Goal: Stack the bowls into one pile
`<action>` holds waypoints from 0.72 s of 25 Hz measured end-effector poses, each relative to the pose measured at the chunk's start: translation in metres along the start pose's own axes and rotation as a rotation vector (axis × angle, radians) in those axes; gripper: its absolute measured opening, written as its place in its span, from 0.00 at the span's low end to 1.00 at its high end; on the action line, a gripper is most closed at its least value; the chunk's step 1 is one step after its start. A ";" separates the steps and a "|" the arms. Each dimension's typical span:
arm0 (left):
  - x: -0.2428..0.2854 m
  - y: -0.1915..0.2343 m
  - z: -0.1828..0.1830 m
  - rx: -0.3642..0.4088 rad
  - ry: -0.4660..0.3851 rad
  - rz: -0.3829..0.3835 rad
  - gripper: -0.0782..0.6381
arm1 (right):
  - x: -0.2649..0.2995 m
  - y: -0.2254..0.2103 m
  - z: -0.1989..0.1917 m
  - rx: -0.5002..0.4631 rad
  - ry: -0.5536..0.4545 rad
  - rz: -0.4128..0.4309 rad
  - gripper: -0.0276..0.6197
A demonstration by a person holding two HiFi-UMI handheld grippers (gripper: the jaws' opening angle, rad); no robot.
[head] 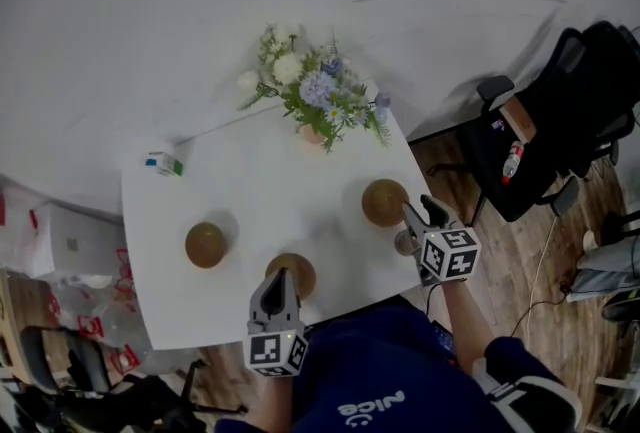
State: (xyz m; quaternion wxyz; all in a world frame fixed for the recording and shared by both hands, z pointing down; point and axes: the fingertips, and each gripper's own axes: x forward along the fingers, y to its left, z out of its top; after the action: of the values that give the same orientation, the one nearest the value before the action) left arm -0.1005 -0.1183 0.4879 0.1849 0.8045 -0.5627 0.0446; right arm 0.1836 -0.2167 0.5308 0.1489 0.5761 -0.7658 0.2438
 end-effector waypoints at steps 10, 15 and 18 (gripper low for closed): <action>-0.009 0.013 0.001 -0.120 -0.043 0.104 0.15 | 0.063 -0.023 -0.005 -0.081 0.170 0.097 0.36; -0.020 0.029 -0.004 -0.143 -0.048 0.187 0.15 | 0.083 -0.025 -0.020 -0.124 0.256 0.129 0.34; -0.022 0.031 -0.009 -0.150 -0.041 0.208 0.15 | 0.091 -0.025 -0.029 -0.130 0.290 0.139 0.30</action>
State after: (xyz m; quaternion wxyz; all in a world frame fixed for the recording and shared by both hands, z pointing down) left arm -0.1353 -0.1053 0.4975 0.2271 0.7264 -0.6486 0.0048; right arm 0.1796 -0.2804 0.6064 0.2773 0.4697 -0.7886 0.2840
